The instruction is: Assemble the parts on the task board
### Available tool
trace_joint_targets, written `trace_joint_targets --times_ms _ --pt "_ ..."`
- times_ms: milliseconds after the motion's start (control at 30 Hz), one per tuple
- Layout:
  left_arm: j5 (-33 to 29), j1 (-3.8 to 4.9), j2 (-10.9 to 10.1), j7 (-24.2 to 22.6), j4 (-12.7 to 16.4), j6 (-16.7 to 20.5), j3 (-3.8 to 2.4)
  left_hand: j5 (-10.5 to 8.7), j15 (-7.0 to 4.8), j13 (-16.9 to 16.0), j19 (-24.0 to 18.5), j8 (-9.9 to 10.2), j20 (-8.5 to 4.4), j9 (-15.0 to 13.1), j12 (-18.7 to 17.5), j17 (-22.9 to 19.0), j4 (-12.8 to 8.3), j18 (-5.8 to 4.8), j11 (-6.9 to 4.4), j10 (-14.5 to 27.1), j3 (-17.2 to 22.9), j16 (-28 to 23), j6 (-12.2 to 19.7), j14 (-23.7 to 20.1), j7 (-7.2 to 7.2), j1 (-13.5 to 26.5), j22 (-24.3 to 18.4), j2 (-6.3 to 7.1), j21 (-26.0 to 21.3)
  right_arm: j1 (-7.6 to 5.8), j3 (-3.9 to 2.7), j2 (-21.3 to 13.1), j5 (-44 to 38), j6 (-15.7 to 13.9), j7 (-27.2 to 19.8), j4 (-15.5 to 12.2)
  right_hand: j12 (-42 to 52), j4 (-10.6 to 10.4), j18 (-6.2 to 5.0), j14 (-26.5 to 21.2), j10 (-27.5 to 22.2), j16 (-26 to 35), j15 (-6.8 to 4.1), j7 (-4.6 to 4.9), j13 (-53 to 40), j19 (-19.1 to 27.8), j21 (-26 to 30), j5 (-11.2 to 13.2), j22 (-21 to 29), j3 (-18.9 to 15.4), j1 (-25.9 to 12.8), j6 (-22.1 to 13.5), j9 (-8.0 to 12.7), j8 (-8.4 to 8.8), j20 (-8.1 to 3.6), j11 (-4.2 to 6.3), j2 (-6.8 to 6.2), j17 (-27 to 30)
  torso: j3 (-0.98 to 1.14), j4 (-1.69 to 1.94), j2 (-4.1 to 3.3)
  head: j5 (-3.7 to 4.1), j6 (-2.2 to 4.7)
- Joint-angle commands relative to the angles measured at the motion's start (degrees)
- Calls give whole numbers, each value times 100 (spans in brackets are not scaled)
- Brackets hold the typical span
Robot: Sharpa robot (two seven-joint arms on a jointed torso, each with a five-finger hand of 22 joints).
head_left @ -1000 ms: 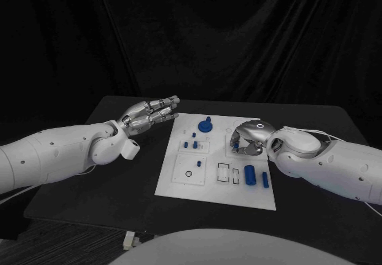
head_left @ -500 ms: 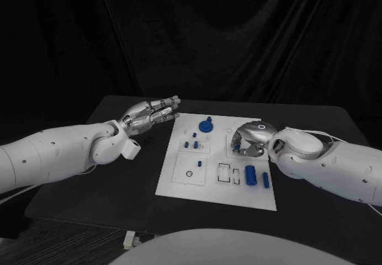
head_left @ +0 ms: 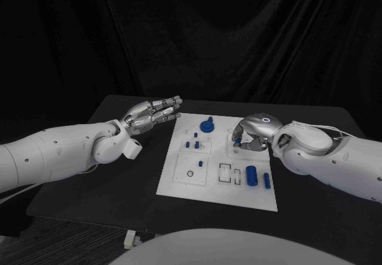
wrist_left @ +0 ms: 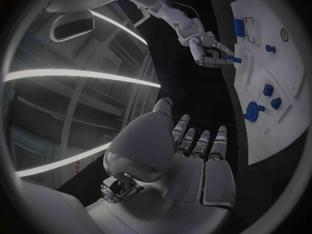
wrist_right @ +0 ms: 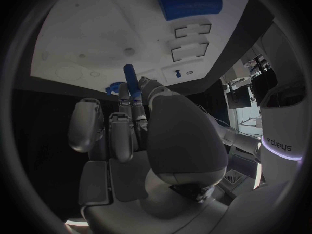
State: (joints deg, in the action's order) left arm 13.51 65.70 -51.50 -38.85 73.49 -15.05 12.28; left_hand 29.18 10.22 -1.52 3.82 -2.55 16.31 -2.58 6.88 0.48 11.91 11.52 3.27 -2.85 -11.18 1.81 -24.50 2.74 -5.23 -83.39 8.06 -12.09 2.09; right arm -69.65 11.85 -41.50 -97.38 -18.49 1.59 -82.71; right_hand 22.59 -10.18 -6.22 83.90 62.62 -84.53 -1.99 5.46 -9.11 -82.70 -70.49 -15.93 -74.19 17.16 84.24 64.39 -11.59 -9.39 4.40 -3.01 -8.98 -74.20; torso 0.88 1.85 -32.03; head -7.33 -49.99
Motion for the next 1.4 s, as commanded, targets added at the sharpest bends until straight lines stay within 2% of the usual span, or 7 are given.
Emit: trace_joint_targets --times_ms 33,367,667,900,1200,1267,1400 --pt "-37 -9 14 -308 9 -68 -5 90 108 1 -14 -54 44 -20 103 49 -119 -166 35 -14 195 82 -70 -9 3 -34 10 -10 -20 -154 -6 -59 -11 -255 14 -161 28 88 225 318 307 16 -4 -2 -68 0 -48 -9 -1064 199 162 113 -173 -159 -13 110 118 -358 1 0 1 -25 -1" --pt "-37 -11 4 -279 4 -62 -5 93 116 0 -15 -55 45 -20 107 50 -120 -170 37 -16 196 88 -73 -3 1 -35 7 -11 -20 -433 -6 -32 -11 -152 100 -748 -18 118 223 320 324 12 -11 -1 -54 8 -34 47 -1059 212 184 107 -190 -152 -25 114 123 -371 1 2 -4 -56 -1" --pt "-37 -11 10 -239 4 -22 -5 94 113 -1 -45 -60 38 -23 115 41 -118 -186 38 -21 198 66 -100 -31 -7 -35 -51 -9 -36 -354 -6 641 -216 359 348 -816 -125 184 194 294 297 59 7 41 -26 74 121 96 -1017 250 227 8 -191 -77 -23 83 139 -280 1 3 0 17 -1" --pt "-37 -12 -56 -364 107 176 -5 -88 -406 2 -242 50 -337 51 123 -7 258 -113 138 -10 34 -73 589 -215 255 215 -360 -1 -123 -136 -6 1084 -457 528 336 -672 -128 190 193 292 304 61 9 41 -26 79 130 108 -1014 252 228 12 -194 -77 -21 84 144 -276 1 4 -11 -92 -1" --pt "-38 -12 -143 -624 218 445 -5 -1443 -600 12 -309 131 -755 130 71 -48 502 -280 187 36 -507 -181 1490 -274 745 1219 -525 -208 -150 83 -6 1346 -625 597 267 -511 -137 216 187 290 316 64 9 41 -28 92 159 118 -1006 262 247 17 -199 -74 -20 87 153 -274 -1 11 -5 -144 -1" --pt "-38 -12 -149 -690 249 493 -5 -1959 -710 13 -321 145 -832 145 68 -48 488 -263 127 25 -644 -181 1677 -274 953 1552 -561 -274 -157 131 -7 1380 -691 616 253 -482 -140 224 186 286 318 69 9 42 -28 95 164 119 -1004 261 249 15 -200 -71 -19 87 147 -263 -2 21 -9 -130 -1" --pt "-38 -12 -155 -790 303 606 -5 -2527 -917 30 -339 151 -1044 151 -53 -48 479 -245 -64 70 -787 -181 1753 -274 980 1911 -619 -308 -168 220 -7 1423 -764 648 233 -432 -141 226 186 285 319 70 9 43 -28 95 164 120 -1004 260 249 15 -200 -71 -19 86 145 -262 -1 11 -3 -156 -1"
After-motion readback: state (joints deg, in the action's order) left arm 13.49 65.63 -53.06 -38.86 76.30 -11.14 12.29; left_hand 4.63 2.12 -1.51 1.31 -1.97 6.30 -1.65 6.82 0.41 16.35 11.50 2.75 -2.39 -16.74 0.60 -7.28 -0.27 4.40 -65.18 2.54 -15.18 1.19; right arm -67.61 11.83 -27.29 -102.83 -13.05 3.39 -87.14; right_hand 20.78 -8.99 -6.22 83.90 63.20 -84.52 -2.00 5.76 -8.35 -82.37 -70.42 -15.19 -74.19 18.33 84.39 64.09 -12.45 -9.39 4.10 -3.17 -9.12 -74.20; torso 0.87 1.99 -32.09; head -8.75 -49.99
